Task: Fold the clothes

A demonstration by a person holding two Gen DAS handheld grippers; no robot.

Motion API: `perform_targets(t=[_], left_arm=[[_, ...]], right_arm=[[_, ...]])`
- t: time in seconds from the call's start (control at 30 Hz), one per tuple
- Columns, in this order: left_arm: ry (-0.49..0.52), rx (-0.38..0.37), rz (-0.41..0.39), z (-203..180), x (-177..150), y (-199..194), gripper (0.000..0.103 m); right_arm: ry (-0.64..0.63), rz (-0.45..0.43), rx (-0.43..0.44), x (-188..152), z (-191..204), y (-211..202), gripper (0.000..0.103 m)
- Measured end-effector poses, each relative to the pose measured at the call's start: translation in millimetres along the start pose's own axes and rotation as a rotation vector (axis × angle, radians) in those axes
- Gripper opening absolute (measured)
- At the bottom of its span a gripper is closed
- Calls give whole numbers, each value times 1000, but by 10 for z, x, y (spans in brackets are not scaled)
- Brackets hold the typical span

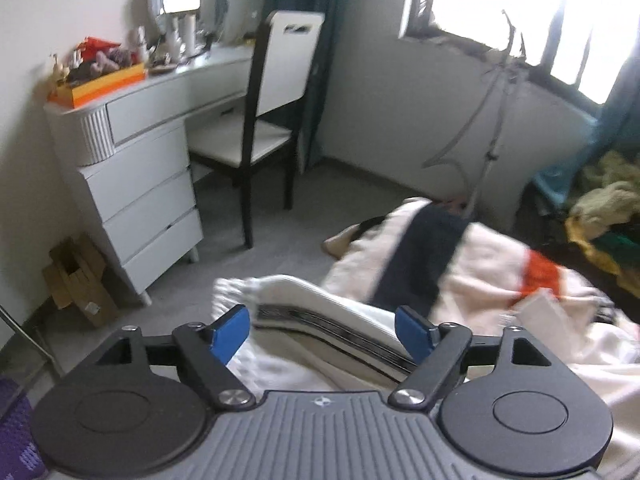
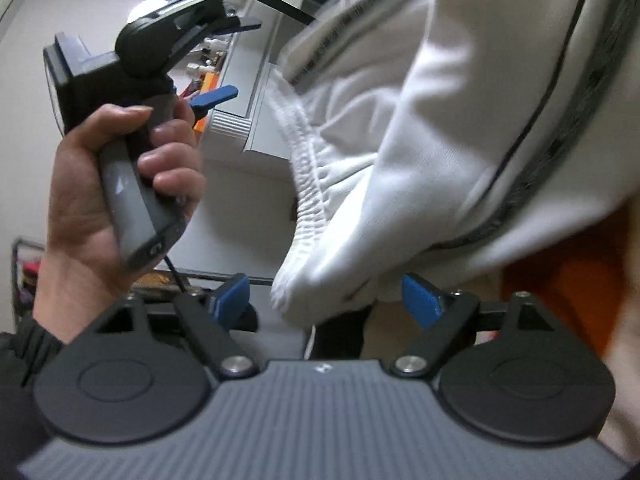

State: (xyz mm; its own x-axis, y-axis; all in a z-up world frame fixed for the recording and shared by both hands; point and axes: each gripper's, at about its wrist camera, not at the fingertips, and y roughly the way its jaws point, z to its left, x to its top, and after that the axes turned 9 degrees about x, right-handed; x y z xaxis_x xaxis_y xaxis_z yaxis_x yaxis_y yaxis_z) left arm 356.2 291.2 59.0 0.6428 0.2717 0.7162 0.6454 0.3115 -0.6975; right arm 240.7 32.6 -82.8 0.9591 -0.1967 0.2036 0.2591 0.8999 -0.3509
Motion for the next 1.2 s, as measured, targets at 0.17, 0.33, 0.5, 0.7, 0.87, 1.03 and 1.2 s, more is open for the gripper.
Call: perform_targets(t=[0.17, 0.33, 0.5, 0.7, 0.87, 1.03, 1.2], left_arm=[[45, -78, -75, -285, -347, -826, 86], [81, -175, -162, -638, -904, -1601, 87], [180, -262, -281, -1111, -1629, -2175, 87], [207, -377, -390, -1659, -2497, -2589, 88], [235, -397, -444, -2037, -3117, -2529, 90], [263, -397, -398, -2177, -3396, -2267, 90], [231, -404, -372, -2099, -3332, -2054, 90]], right_arm=[[-215, -92, -108, -183, 437, -774, 85], [-483, -267, -256, -512, 603, -1925, 85], [-642, -433, -371, -707, 485, -2730, 85], [-662, -570, -443, -839, 91, -3261, 85], [-684, -673, -451, -1026, -150, -3450, 85], [-709, -694, -496, -1099, -283, -3457, 85], [-714, -692, -476, -1047, -241, -3404, 84]])
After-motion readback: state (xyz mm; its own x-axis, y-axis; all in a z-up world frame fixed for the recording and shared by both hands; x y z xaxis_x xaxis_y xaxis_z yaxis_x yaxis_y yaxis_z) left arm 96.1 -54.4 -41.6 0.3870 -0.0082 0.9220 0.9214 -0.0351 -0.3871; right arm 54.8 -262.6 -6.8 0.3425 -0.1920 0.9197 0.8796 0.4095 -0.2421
